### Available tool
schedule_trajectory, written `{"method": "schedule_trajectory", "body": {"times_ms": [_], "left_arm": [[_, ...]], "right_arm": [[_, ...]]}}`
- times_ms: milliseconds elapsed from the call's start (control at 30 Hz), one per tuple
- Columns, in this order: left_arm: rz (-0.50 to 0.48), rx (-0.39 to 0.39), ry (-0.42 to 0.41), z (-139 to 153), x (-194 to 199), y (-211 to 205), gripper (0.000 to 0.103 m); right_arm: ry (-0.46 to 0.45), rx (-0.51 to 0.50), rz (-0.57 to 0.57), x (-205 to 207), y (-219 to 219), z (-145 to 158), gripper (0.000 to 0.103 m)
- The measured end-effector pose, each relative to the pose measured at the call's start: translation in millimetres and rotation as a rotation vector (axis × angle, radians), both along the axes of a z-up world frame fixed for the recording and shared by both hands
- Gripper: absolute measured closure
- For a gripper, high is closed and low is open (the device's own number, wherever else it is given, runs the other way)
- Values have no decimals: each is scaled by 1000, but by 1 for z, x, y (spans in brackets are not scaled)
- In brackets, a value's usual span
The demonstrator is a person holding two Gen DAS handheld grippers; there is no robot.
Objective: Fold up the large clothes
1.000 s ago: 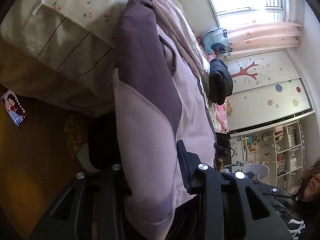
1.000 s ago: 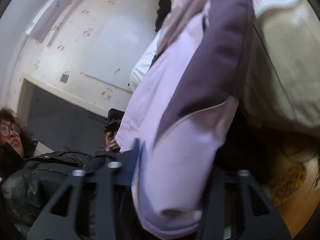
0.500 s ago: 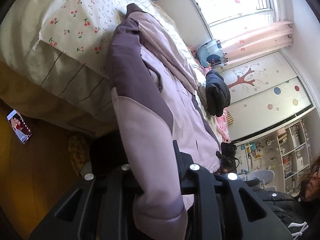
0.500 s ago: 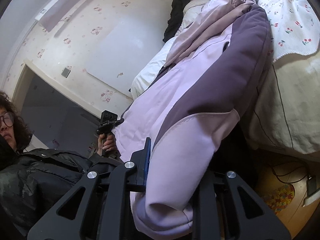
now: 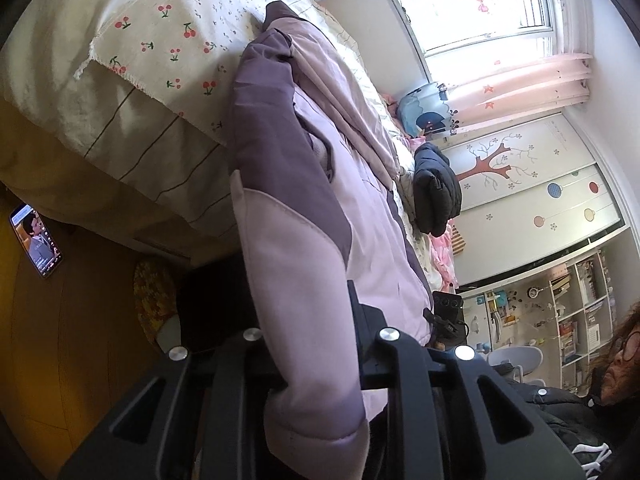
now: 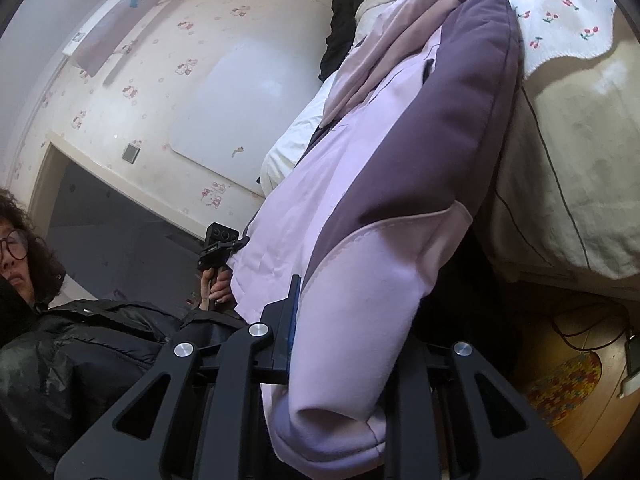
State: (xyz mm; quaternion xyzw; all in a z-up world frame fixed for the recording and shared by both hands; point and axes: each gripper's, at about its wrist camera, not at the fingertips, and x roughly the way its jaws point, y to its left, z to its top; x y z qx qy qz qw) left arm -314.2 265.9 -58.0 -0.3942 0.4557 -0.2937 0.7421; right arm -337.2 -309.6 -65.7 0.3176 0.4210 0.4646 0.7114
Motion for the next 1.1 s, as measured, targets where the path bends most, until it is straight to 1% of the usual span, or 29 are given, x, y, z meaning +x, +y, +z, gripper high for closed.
{"method": "schedule_trajectory", "body": {"times_ms": [200,267,333,400,567,700,800,900,1100], "left_arm": [[16,-12,-12,5,-2,0,81],[25,-18,-23,10,-1,1,81],[40,-21,-40,19,2,1,81],[54,-25,-60,28,5,2,81],[89,-36,-98,44,14,3,81],[132,-83,-131,54,22,7,81],[162,-117,-146,60,31,11,81],[177,-134,-163,71,49,12,81],[177,-150,-221,103,97,8,81]], "right_arm": [[7,40,-1,1,-3,-2,83],[6,68,-2,2,-5,-1,84],[-6,115,-4,6,-9,2,84],[-25,158,-2,11,-10,10,84],[-74,208,4,22,-9,30,84],[-108,243,-4,28,-13,43,84],[-134,263,-12,34,-16,54,84],[-159,272,-18,44,-21,65,84],[-225,299,-51,77,-27,99,84]]}}
